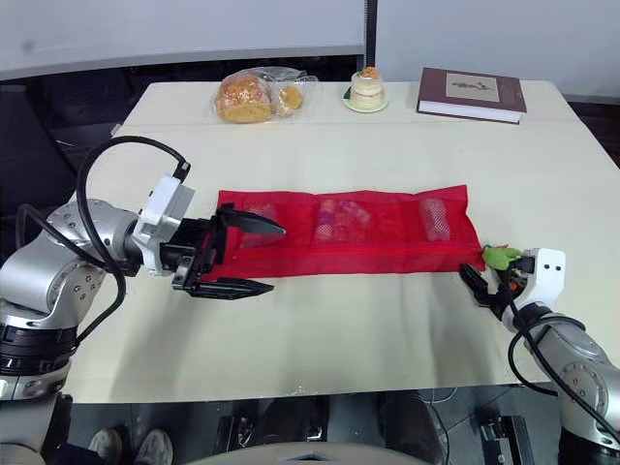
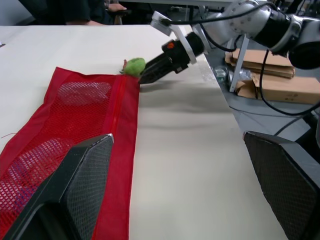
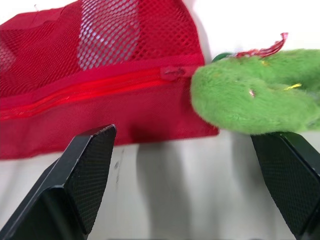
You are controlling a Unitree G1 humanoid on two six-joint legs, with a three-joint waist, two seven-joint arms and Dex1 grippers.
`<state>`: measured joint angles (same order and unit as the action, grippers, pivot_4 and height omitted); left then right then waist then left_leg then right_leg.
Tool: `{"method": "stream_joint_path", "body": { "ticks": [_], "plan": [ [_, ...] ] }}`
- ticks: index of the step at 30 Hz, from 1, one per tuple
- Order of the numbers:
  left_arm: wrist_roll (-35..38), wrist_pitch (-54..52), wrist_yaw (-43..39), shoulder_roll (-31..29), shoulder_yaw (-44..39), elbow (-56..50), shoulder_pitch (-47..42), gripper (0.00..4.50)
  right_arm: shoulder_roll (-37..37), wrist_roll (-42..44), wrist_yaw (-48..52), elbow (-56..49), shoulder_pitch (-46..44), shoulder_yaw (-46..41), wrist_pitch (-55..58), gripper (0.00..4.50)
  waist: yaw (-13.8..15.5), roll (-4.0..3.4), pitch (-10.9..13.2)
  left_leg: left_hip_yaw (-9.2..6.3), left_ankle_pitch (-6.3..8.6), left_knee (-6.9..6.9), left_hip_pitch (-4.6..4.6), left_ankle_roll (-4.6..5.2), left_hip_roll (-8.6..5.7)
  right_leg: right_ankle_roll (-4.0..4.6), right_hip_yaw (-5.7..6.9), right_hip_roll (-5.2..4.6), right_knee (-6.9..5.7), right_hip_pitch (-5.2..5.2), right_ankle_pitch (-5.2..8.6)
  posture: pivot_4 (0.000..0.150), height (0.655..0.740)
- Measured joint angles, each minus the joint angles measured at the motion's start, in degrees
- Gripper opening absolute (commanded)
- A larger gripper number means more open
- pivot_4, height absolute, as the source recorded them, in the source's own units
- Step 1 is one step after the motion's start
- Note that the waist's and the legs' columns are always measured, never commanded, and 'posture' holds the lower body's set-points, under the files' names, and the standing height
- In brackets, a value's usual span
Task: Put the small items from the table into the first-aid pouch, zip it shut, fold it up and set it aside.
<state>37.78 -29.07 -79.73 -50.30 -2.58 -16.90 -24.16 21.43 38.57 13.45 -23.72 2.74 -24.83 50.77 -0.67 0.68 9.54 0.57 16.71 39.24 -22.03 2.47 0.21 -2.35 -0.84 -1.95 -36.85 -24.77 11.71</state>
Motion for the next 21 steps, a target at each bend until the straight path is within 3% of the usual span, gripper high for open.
{"method": "stream_joint_path", "body": {
  "ticks": [12,15,17,18,21],
  "plan": [
    [-1.18,2.03,0.74,0.11,0.58,0.21,1.83,4.45,-6.47,5.21,2.59,4.93,-4.81,1.52,-2.28,4.50,-0.36,0.06,-0.02,0.15,0.00,-0.06,0.11,0.00,0.13,0.09,-0.14,0.12,-0.01,-0.01,-0.06,0.150,0.7289],
    [-1.57,2.07,1.29,0.38,0.58,0.21,2.16,4.50,-7.24,5.49,2.98,5.82,-5.04,1.78,-2.97,3.78,-0.34,0.06,-0.02,0.14,0.00,-0.05,0.10,0.00,0.13,0.09,-0.12,0.13,-0.01,-0.01,-0.06,0.150,0.7289],
    [-1.60,2.22,1.62,0.53,0.58,0.21,2.17,4.50,-7.85,5.45,3.01,7.02,-5.14,2.20,-3.89,2.85,-0.35,0.06,-0.02,0.15,0.00,-0.06,0.10,0.00,0.13,0.09,-0.13,0.13,-0.01,-0.01,-0.06,0.150,0.7289],
    [-1.62,2.27,1.78,0.55,0.58,0.21,2.17,4.50,-7.85,5.43,3.01,7.30,-5.15,2.44,-4.02,2.16,-0.35,0.05,-0.01,0.15,0.00,-0.06,0.09,0.00,0.13,0.09,-0.14,0.13,-0.01,-0.03,-0.07,0.150,0.7289],
    [-1.72,2.47,2.13,0.59,0.59,0.23,2.19,4.50,-7.85,5.43,3.43,7.91,-5.21,3.17,-4.83,1.06,-0.33,0.05,-0.01,0.15,0.00,-0.06,0.09,0.00,0.13,0.09,-0.13,0.12,-0.01,-0.03,-0.07,0.150,0.7289]
  ]
}}
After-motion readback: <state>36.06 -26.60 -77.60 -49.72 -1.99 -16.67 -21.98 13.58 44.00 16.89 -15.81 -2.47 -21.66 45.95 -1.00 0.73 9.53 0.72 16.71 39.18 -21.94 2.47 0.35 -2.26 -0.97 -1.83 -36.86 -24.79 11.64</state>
